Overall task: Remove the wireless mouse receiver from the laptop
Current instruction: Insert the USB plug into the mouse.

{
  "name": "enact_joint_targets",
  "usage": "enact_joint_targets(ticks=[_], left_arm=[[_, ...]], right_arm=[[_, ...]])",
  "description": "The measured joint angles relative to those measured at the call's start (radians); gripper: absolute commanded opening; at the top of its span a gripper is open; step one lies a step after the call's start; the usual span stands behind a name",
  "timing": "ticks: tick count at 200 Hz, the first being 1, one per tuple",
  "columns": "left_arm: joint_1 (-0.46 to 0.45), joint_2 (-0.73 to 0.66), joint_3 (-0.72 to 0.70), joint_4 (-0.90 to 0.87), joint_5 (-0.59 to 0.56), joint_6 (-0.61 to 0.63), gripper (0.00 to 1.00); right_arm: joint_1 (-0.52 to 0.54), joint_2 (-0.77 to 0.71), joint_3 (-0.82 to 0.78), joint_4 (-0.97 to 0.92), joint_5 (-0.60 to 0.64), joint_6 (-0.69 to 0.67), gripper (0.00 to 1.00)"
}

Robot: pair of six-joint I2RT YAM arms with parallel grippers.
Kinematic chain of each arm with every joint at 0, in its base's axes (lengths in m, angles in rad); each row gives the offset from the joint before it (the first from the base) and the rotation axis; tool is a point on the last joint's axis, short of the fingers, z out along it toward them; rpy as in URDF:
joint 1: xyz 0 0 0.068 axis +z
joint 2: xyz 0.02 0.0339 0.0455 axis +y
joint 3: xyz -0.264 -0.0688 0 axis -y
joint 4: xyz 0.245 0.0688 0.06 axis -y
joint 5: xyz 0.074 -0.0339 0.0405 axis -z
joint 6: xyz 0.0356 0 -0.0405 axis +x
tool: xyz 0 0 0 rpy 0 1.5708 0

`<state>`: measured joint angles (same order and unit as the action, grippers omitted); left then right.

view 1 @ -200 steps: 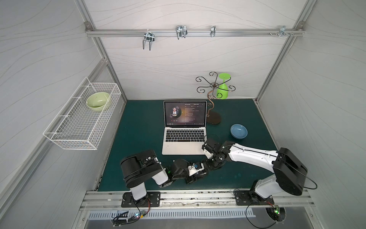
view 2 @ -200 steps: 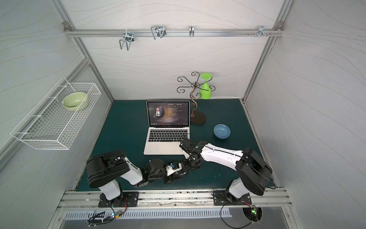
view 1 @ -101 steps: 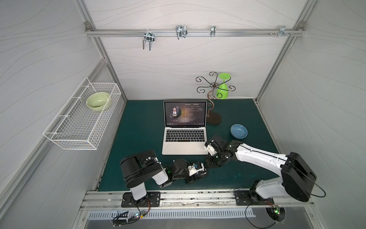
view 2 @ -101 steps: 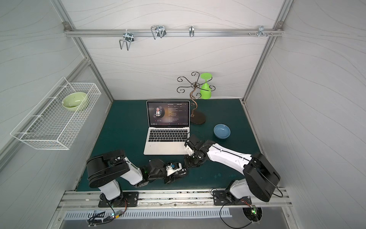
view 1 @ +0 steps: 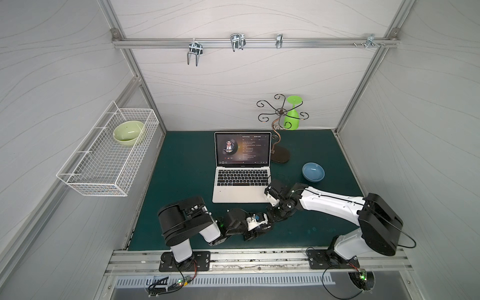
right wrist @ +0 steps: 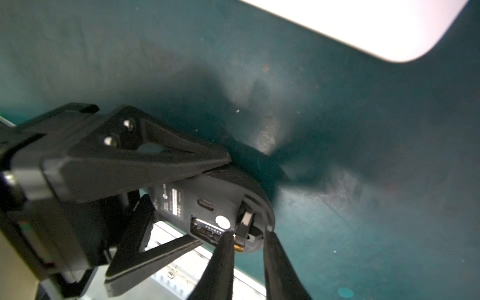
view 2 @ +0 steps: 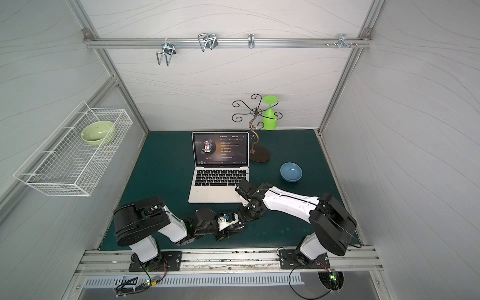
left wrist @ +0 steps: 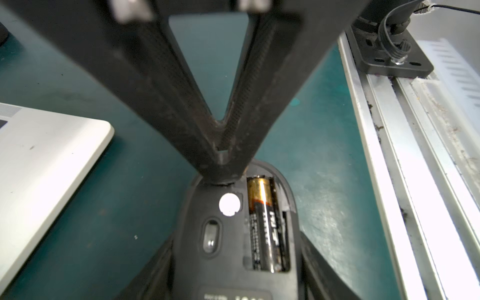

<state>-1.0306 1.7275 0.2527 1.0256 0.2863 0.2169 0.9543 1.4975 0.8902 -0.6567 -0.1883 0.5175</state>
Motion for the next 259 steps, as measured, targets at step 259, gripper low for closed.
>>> enact_joint_targets(ticks=[259], left_arm=[[0.002, -0.003, -0.002, -0.008, 0.005, 0.001, 0.00]], right_arm=[[0.088, 0.073, 0.118, -0.152, 0.148, -0.019, 0.00]])
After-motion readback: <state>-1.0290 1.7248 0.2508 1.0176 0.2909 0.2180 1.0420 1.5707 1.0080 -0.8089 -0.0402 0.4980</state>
